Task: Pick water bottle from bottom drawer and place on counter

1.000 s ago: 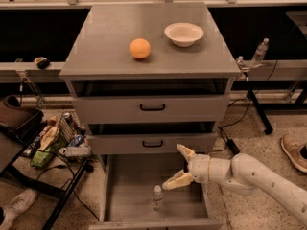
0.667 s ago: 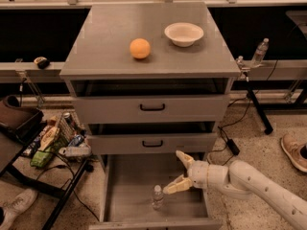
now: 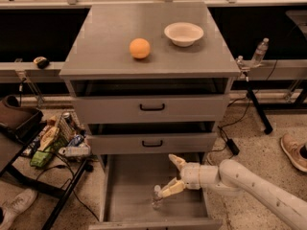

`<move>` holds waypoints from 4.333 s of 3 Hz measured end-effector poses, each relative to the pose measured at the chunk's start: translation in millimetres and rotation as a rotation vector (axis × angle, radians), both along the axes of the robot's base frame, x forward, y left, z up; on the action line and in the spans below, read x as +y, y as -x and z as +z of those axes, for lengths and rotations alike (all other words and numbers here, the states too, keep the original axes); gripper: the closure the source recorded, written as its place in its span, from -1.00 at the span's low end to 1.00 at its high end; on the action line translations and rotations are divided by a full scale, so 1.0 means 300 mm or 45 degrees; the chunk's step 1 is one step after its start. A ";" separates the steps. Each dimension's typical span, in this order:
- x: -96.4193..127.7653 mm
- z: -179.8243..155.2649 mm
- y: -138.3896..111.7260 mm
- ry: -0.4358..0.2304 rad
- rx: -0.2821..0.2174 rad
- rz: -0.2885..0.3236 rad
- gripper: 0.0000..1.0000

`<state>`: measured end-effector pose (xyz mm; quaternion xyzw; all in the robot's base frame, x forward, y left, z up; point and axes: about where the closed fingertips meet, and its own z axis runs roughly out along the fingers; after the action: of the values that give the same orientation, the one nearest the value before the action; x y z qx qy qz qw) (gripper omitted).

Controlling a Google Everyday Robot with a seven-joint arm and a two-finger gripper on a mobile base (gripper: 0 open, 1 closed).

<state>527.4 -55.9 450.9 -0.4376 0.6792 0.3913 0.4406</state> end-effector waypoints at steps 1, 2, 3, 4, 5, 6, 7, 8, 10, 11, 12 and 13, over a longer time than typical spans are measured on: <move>0.046 -0.194 -0.010 0.011 0.006 0.105 -1.00; 0.072 -0.373 -0.028 -0.024 -0.009 0.164 -1.00; 0.082 -0.535 -0.053 -0.063 -0.014 0.209 -1.00; 0.057 -0.659 -0.090 -0.137 0.018 0.176 -1.00; 0.016 -0.677 -0.142 -0.132 -0.004 0.137 -1.00; 0.026 -0.678 -0.139 -0.143 -0.008 0.152 -1.00; 0.097 -0.689 -0.112 -0.223 -0.042 0.269 -1.00; 0.172 -0.703 -0.091 -0.283 -0.073 0.379 -1.00; 0.250 -0.718 -0.077 -0.326 -0.113 0.507 -1.00; 0.237 -0.719 -0.072 -0.297 -0.117 0.527 -0.61; 0.223 -0.728 -0.070 -0.264 -0.110 0.529 -0.15; 0.214 -0.735 -0.070 -0.230 -0.100 0.528 0.32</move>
Offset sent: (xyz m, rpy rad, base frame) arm 0.0181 0.0239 -0.1860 0.0574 -0.0271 0.1706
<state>548.4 8.2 230.5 -0.5415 0.5194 0.5152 0.4143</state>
